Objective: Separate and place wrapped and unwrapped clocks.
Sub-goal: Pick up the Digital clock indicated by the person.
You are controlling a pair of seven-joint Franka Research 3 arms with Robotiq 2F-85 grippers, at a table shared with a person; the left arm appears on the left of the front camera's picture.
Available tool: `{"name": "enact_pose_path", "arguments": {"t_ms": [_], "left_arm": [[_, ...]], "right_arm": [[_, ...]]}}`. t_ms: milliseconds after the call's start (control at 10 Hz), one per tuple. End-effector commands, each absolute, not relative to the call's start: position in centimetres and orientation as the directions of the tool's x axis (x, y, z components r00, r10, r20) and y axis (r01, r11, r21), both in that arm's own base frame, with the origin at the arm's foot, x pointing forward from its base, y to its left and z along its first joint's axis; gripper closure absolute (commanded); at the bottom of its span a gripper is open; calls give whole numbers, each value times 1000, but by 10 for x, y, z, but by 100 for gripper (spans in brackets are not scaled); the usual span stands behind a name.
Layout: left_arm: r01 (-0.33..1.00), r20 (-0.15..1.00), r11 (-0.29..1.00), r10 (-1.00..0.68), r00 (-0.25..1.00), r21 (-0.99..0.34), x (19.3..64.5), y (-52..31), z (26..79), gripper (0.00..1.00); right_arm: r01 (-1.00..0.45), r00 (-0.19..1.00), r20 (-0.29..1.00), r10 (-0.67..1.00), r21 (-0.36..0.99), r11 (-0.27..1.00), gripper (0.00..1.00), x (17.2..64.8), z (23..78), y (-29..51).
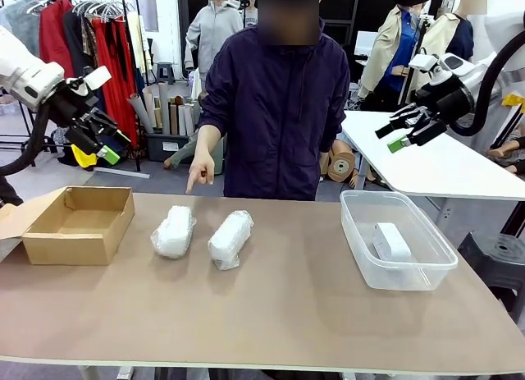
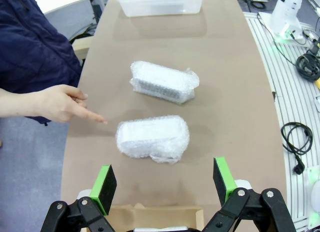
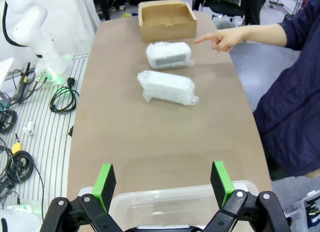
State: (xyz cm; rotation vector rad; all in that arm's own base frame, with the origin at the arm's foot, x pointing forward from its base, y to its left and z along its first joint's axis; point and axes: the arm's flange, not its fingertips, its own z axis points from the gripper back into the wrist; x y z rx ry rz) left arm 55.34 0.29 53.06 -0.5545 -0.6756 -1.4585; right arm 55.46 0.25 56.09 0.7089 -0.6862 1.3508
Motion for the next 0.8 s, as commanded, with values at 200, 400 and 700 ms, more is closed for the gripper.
{"name": "enact_pose_path", "arguments": {"t_ms": [200, 400, 700], "left_arm": [[996, 708, 56, -706, -7, 65, 550, 2, 531, 0], [997, 710, 49, -704, -9, 61, 553, 3, 531, 0], [978, 525, 207, -835, 166, 21, 552, -15, 547, 0]], "right_arm": [[-995, 89, 785, 612, 50, 81, 0, 553, 563, 3], [-995, 89, 785, 612, 50, 81, 0, 553, 563, 3], [-995, 89, 785, 612, 50, 81, 0, 553, 563, 3]]}}
